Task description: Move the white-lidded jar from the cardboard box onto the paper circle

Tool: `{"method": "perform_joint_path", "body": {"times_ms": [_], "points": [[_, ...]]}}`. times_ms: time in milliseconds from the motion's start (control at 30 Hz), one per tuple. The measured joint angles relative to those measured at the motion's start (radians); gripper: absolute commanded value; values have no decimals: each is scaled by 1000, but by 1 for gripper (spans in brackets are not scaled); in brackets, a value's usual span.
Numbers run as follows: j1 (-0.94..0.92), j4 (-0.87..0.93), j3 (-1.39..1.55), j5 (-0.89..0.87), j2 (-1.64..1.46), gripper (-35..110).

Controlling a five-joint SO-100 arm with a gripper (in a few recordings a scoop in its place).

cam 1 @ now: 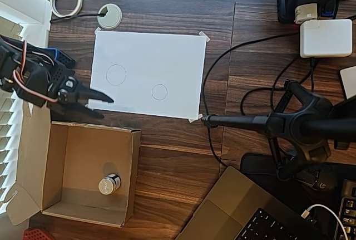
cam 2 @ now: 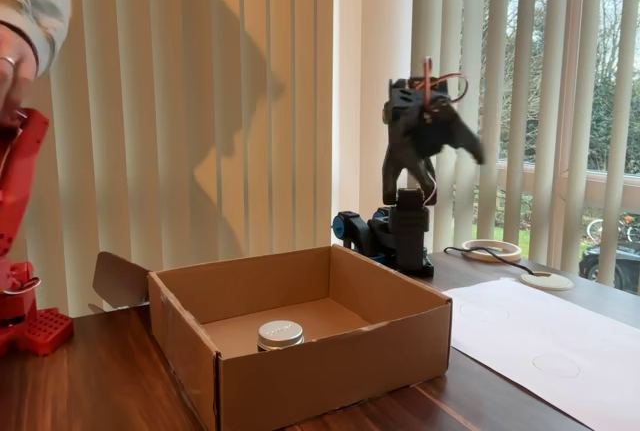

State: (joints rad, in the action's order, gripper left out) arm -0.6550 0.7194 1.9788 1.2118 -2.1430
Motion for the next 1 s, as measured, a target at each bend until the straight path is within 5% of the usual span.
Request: {"method": "perform_joint_path", "body": {"times_ms": [367,633,1000], "points": [[-354,-175,-61,474,325,29],[-405,29,-357,528,624,32],[-388,46,-503,580,813,47]]}}
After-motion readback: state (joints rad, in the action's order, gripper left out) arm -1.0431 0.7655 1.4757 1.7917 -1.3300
